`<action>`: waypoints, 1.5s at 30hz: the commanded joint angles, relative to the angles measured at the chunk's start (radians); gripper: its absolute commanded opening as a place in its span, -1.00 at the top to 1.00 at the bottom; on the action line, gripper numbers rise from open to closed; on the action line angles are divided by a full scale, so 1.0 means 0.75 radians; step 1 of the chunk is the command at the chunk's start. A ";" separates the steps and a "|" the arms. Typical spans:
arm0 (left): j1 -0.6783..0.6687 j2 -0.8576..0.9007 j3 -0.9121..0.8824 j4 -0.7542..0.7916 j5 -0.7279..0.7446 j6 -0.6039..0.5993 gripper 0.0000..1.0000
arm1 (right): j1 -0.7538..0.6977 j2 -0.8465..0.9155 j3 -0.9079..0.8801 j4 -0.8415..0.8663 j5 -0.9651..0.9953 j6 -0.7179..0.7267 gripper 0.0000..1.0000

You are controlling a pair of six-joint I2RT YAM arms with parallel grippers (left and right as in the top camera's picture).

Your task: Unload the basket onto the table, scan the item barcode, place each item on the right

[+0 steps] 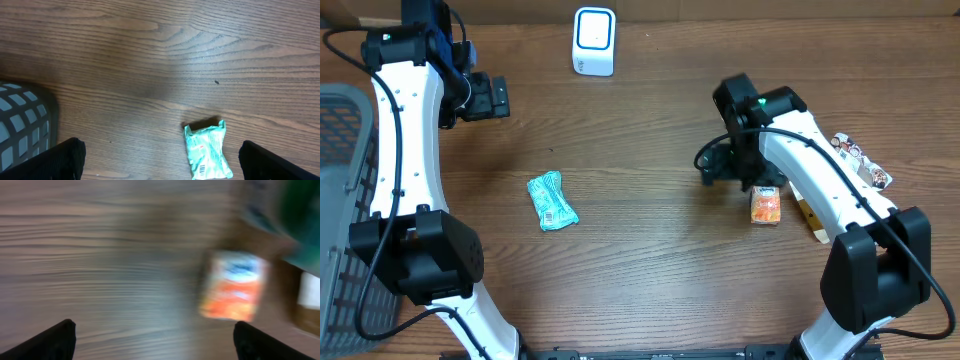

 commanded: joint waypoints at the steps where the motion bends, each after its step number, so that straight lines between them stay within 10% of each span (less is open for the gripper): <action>1: -0.001 -0.037 0.000 0.001 0.005 0.014 -0.99 | 0.079 -0.003 0.055 0.163 -0.482 -0.009 -1.00; 8: -0.001 -0.037 0.000 0.001 0.005 0.014 -0.99 | 0.306 0.041 -0.036 0.682 -0.588 0.074 -1.00; 19: -0.001 -0.037 0.000 0.001 0.005 0.014 -0.99 | 0.582 0.404 -0.043 1.227 -0.418 0.071 -0.25; 31: -0.001 -0.037 0.000 0.001 0.005 0.014 -0.99 | 0.660 0.514 -0.043 1.339 -0.417 0.084 0.24; 37: -0.001 -0.037 0.000 0.001 0.005 0.014 -0.99 | 0.631 0.518 -0.041 1.331 -0.414 0.149 0.88; 45: -0.001 -0.037 0.000 0.001 0.005 0.014 -0.99 | 0.482 0.301 -0.041 1.005 -0.416 0.176 0.92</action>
